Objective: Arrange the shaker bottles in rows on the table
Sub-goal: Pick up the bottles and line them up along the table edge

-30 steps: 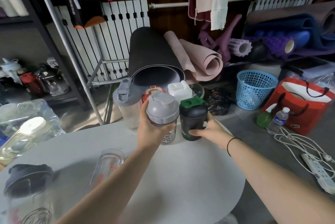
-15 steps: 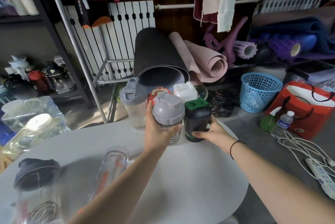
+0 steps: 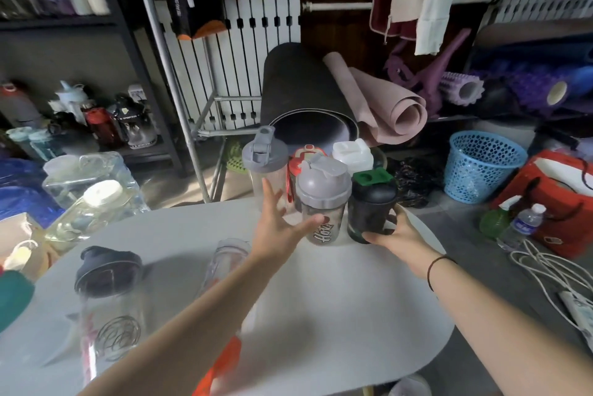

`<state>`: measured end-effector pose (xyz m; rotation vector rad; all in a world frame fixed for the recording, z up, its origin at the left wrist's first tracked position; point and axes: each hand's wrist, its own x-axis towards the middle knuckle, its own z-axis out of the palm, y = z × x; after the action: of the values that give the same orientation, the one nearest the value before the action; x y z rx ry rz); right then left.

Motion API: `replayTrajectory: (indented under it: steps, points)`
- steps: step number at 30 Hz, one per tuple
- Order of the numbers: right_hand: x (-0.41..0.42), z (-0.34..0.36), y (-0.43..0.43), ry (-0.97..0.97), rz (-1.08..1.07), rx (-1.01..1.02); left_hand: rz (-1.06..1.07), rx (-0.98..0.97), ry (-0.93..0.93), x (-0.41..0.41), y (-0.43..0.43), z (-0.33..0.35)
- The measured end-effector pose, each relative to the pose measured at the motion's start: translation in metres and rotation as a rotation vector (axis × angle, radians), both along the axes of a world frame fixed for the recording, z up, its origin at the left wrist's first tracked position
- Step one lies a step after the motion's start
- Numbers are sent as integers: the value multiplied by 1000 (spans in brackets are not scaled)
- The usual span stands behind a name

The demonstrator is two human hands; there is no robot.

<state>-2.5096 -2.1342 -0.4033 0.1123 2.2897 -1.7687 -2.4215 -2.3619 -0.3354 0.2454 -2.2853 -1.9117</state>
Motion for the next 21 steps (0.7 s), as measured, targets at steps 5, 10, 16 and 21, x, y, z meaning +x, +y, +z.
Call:
replayTrajectory:
  steps: [5,10,16,21]
  points:
    - [4,-7,-3,-49,-17,-30,28,-391,-11,52,-57,6]
    - [10,-9,-9,-74,-76,-55,-544,-1424,-228,94,-112,7]
    - [14,-7,-17,-77,-104,-99,-671,-1919,170,84,-131,-4]
    - [16,-3,-15,-38,-63,-77,-776,-1982,474,51,-144,-11]
